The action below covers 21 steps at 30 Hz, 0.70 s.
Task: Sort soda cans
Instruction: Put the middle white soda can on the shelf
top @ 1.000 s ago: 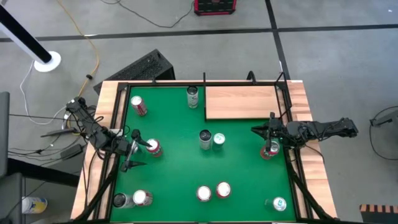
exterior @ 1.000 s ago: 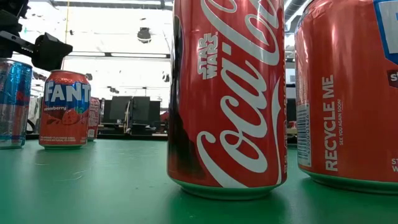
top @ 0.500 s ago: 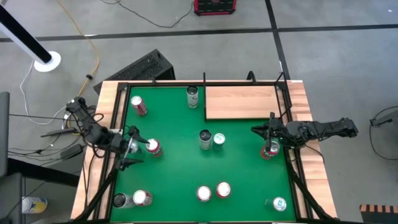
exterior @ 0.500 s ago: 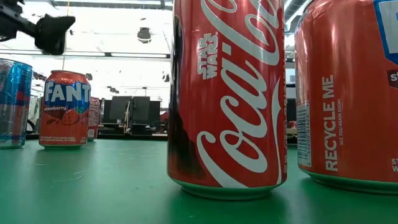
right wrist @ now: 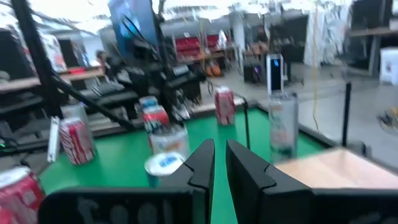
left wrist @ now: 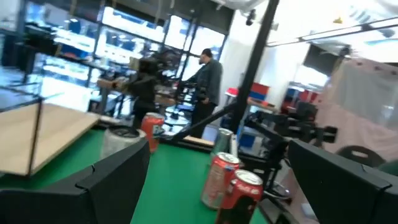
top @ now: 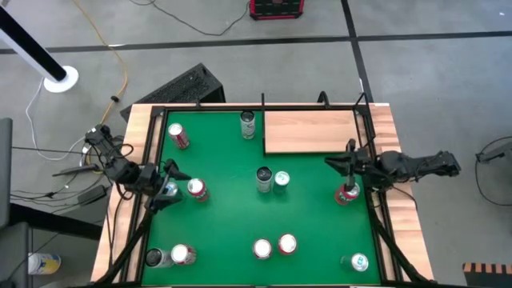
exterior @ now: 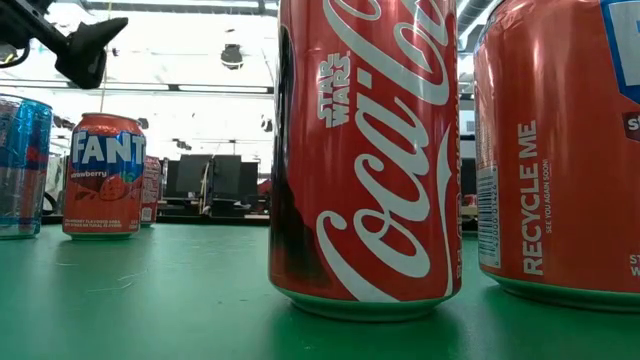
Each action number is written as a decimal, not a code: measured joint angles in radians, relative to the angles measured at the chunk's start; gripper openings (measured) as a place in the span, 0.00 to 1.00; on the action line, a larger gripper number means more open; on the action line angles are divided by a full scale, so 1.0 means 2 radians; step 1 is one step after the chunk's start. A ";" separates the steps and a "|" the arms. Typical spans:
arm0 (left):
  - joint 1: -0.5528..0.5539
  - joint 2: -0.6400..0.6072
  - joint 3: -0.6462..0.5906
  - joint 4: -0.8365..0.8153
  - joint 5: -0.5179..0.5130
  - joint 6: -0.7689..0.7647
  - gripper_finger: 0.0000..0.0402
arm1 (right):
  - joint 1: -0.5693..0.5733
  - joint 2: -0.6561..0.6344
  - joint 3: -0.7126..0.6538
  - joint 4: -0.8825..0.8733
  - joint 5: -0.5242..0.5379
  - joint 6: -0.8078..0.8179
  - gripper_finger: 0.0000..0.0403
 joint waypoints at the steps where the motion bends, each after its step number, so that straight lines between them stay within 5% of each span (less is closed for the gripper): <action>1: 0.000 0.000 0.000 -0.004 -0.001 -0.008 0.92 | 0.003 0.004 0.000 0.011 -0.002 -0.002 0.17; 12: 0.000 0.000 0.000 -0.003 -0.067 -0.057 0.92 | 0.039 0.139 0.009 0.176 -0.010 -0.053 0.17; 21: 0.014 0.000 0.000 0.001 -0.092 -0.088 0.92 | 0.072 0.307 0.126 0.176 -0.003 -0.071 0.21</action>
